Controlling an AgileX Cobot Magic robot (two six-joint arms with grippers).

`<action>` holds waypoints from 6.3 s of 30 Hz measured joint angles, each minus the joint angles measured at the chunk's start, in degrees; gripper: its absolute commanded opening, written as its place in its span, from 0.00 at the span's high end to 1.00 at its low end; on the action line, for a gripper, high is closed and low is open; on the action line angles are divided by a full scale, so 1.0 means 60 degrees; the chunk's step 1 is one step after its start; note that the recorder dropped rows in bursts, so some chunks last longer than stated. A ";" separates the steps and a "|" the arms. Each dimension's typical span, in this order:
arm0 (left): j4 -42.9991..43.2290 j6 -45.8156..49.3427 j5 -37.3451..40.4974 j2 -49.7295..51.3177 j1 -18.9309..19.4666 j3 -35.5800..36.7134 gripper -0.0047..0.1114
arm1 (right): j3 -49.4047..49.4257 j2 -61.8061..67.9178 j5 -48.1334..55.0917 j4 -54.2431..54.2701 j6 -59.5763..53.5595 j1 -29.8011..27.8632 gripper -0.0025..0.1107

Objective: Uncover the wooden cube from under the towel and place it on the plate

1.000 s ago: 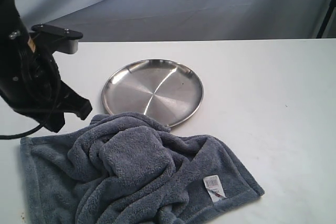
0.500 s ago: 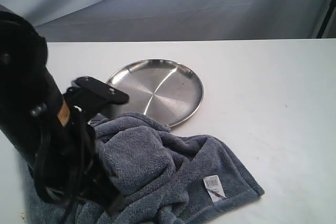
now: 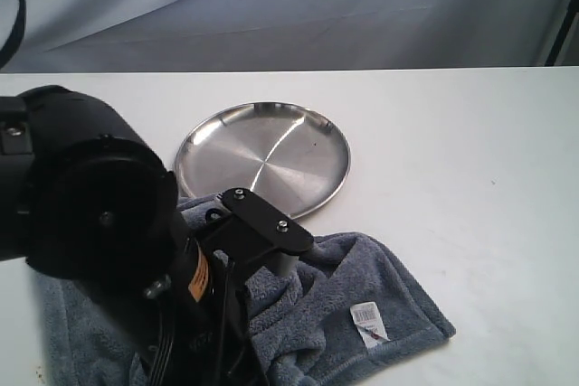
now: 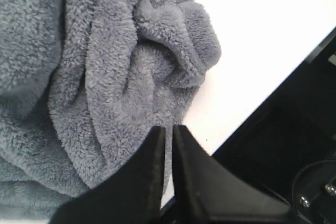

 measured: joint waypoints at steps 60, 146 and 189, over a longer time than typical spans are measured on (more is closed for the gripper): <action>0.1086 -0.1493 -0.2280 0.1540 0.0000 0.1700 0.21 | 0.0000 0.0000 0.0000 0.0000 0.0000 0.0000 0.98; 0.0986 0.1195 -0.1706 0.5121 0.0000 -0.3416 0.68 | 0.0000 0.0000 0.0000 0.0000 0.0000 0.0000 0.98; 0.2109 0.0025 -0.0585 0.1934 0.0000 -0.3416 0.96 | 0.0000 0.0000 0.0000 0.0000 0.0000 0.0000 0.98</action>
